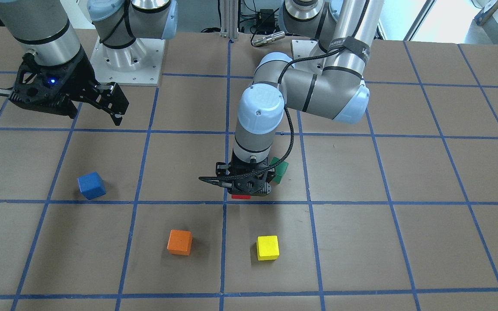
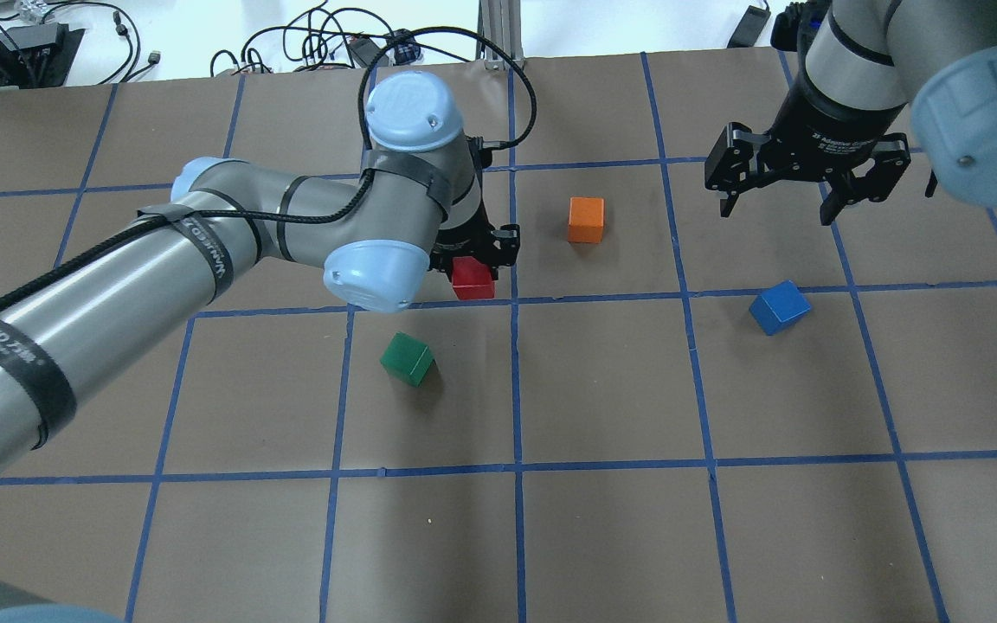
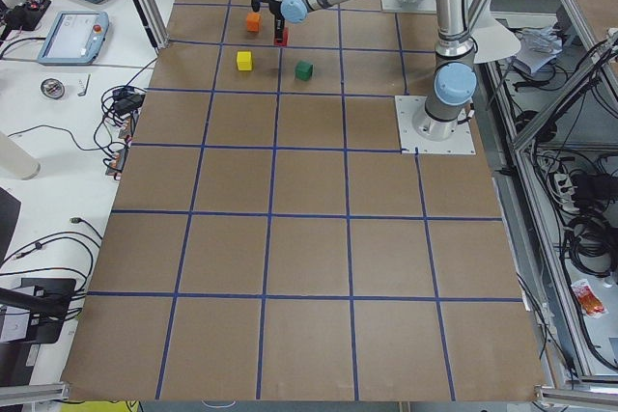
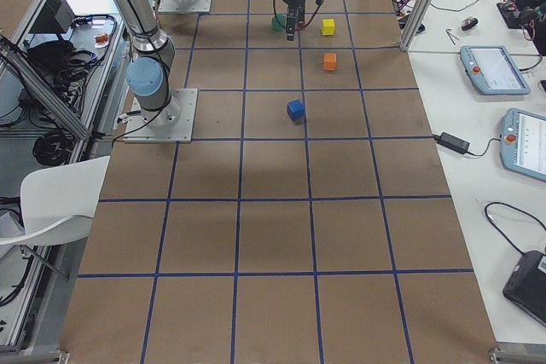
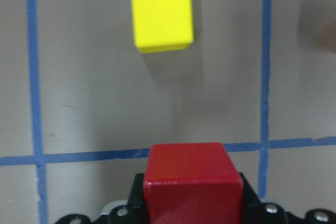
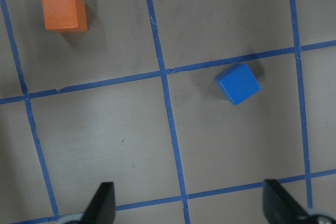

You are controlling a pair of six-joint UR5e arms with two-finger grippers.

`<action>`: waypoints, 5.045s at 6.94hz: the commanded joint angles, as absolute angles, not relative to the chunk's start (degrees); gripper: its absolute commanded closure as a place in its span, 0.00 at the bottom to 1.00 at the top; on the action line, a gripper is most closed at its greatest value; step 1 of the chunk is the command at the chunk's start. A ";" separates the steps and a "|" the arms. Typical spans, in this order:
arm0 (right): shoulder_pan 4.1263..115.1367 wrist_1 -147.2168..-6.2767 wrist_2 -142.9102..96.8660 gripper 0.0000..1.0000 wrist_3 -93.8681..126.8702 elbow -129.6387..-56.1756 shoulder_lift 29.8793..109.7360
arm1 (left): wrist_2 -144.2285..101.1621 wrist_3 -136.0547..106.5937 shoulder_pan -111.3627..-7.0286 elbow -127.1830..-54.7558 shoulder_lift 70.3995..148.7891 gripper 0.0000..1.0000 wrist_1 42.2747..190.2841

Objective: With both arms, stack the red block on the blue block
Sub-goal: 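Carry the red cube with the left gripper toward the table center, then set the red cube down, open the left gripper and withdraw, then reach the right gripper to the red cube and grasp it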

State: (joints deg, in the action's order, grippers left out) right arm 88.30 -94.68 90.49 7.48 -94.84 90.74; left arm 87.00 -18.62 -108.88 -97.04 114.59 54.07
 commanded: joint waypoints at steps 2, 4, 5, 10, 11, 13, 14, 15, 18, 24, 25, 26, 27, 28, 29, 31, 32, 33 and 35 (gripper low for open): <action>88.24 -94.66 90.53 0.00 7.12 -94.83 90.44 | 86.84 -22.23 -113.45 -95.63 121.18 0.94 48.19; 88.15 -96.05 90.61 0.00 7.21 -94.92 90.44 | 87.01 -21.37 -113.73 -95.62 122.69 0.42 46.06; 88.07 -96.59 90.79 0.00 7.73 -94.83 90.44 | 87.45 -20.66 -113.38 -95.54 122.17 0.25 44.84; 88.07 -98.00 90.18 0.00 7.91 -94.92 90.35 | 87.45 -12.27 -103.85 -95.45 112.81 0.00 51.45; 88.07 -97.74 90.52 0.00 7.48 -95.97 90.00 | 87.45 -4.91 -98.84 -95.54 108.07 0.00 58.29; 88.50 -98.70 89.57 0.00 7.55 -97.20 89.22 | 87.19 1.03 -91.35 -95.80 99.89 0.00 68.61; 89.20 -102.36 89.56 0.00 7.82 -96.95 84.86 | 87.71 1.14 -91.14 -95.80 95.06 0.00 73.60; 91.21 -107.53 88.86 0.00 8.00 -95.90 81.94 | 87.63 1.93 -89.58 -95.19 92.14 0.00 75.65; 97.70 -110.64 85.97 0.00 9.48 -94.75 75.79 | 90.15 1.59 -88.68 -88.01 90.60 0.00 84.85; 105.20 -117.60 85.87 0.00 13.96 -91.60 65.24 | 90.79 1.85 -88.94 -85.52 91.85 0.00 88.24; 106.77 -117.68 85.96 0.00 14.24 -89.67 62.95 | 90.79 1.93 -88.60 -85.52 91.58 0.00 88.24; 107.92 -117.77 85.96 0.00 15.54 -88.43 60.93 | 90.70 1.93 -88.68 -85.52 91.76 0.00 88.24; 108.19 -117.86 85.96 0.00 16.86 -88.33 59.86 | 90.70 1.93 -88.77 -85.52 91.76 0.00 88.24; 108.37 -117.43 86.04 0.00 16.87 -88.68 59.77 | 90.70 1.93 -88.68 -85.52 91.67 0.00 88.24; 108.37 -117.16 86.04 0.00 16.87 -88.94 59.59 | 90.70 1.93 -88.68 -85.52 91.76 0.00 88.24; 108.37 -117.42 85.96 0.00 16.79 -88.95 57.84 | 90.70 1.93 -88.94 -85.52 91.67 0.00 88.24; 108.20 -117.60 85.96 0.00 16.79 -88.95 57.14 | 90.70 1.85 -88.95 -85.52 91.67 0.00 88.24; 108.19 -117.60 85.96 0.00 17.05 -89.03 56.87 | 90.79 1.85 -88.95 -85.52 91.58 0.00 88.24; 108.37 -117.68 85.87 0.63 18.80 -89.30 56.43 | 90.88 1.85 -88.95 -85.52 91.50 0.00 88.24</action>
State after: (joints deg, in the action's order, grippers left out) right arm 108.31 -117.61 85.98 17.72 -89.21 56.63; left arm 90.84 1.85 -88.94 -85.55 91.57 88.24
